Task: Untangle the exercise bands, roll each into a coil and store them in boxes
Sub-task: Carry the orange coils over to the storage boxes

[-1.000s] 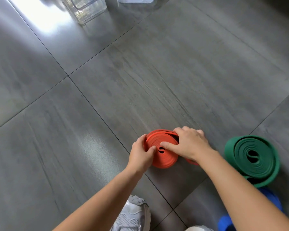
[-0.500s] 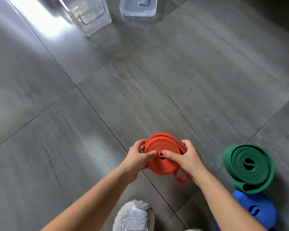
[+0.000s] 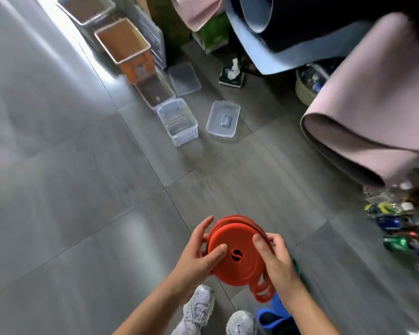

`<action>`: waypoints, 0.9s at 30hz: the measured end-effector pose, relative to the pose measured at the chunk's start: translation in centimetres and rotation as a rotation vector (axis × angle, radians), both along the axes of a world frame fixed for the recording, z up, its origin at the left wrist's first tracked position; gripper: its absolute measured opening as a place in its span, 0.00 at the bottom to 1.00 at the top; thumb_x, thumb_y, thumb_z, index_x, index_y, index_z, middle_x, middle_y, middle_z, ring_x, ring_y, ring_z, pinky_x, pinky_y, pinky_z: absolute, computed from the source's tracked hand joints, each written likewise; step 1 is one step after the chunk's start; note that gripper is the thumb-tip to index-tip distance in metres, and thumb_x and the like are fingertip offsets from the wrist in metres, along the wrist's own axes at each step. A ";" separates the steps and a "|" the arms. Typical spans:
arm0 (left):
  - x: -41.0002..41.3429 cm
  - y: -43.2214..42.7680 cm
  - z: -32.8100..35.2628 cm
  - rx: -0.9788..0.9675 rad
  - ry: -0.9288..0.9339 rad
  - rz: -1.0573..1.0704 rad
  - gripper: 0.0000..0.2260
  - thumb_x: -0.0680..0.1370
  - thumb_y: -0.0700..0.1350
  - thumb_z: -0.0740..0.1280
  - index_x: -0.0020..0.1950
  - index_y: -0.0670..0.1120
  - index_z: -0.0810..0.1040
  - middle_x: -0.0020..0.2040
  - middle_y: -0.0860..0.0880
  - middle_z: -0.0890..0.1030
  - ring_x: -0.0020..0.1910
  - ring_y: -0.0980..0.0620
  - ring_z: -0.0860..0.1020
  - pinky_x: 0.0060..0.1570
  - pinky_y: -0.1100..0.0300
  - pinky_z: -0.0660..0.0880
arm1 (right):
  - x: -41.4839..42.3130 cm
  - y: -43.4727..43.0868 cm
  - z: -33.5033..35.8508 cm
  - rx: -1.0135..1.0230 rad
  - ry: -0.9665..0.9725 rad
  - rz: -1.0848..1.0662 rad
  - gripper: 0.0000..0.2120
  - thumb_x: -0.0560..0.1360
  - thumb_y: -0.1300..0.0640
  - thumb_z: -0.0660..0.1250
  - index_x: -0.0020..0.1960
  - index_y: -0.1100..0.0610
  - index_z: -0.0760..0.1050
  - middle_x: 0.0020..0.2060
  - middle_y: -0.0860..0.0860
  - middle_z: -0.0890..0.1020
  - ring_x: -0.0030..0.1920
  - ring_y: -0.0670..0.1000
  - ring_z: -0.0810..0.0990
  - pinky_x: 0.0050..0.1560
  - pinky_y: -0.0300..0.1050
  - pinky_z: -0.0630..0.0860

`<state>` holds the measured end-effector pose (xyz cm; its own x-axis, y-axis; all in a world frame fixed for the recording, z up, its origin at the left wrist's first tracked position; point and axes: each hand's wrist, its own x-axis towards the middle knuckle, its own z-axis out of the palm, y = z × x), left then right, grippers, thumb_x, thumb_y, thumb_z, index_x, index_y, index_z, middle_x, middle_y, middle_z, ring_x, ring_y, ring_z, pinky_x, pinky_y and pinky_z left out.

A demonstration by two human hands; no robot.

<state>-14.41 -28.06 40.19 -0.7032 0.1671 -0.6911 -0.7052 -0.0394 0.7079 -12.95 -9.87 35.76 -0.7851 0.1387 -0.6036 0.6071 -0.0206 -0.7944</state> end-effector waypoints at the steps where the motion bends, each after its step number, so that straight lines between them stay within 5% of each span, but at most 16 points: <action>1: -0.1 -0.5 3.6 0.010 0.020 0.013 0.28 0.69 0.47 0.72 0.67 0.59 0.68 0.59 0.50 0.76 0.49 0.56 0.81 0.44 0.56 0.80 | -0.5 -0.4 3.7 0.001 0.008 0.021 0.24 0.63 0.38 0.68 0.51 0.53 0.72 0.44 0.51 0.82 0.39 0.42 0.82 0.36 0.33 0.75; 9: -1.9 -8.9 22.0 -0.090 0.022 0.087 0.18 0.74 0.50 0.71 0.62 0.48 0.74 0.58 0.45 0.78 0.52 0.50 0.81 0.45 0.51 0.81 | -4.8 -8.8 23.8 0.048 0.044 0.140 0.27 0.60 0.36 0.68 0.49 0.55 0.72 0.44 0.57 0.82 0.42 0.52 0.81 0.41 0.47 0.78; 16: -10.7 -22.2 26.1 -0.059 0.073 0.135 0.19 0.72 0.48 0.74 0.60 0.45 0.74 0.53 0.45 0.81 0.48 0.52 0.81 0.48 0.45 0.80 | -13.7 -21.3 29.7 0.012 0.069 0.236 0.30 0.60 0.38 0.76 0.52 0.55 0.71 0.41 0.55 0.82 0.35 0.50 0.81 0.32 0.47 0.76; 21: -19.1 -33.1 28.7 -0.065 0.151 0.070 0.19 0.71 0.51 0.74 0.59 0.47 0.75 0.52 0.47 0.82 0.47 0.52 0.82 0.43 0.50 0.81 | -20.8 -31.5 31.8 -0.024 0.111 0.247 0.24 0.65 0.54 0.77 0.56 0.55 0.70 0.46 0.59 0.83 0.44 0.62 0.81 0.47 0.64 0.76; 27: -30.0 -43.1 29.5 -0.069 0.199 0.041 0.09 0.75 0.48 0.70 0.53 0.49 0.77 0.42 0.56 0.84 0.41 0.57 0.83 0.35 0.56 0.79 | -31.1 -41.9 32.5 -0.070 0.139 0.175 0.29 0.61 0.53 0.79 0.56 0.57 0.71 0.45 0.55 0.83 0.41 0.51 0.84 0.35 0.44 0.78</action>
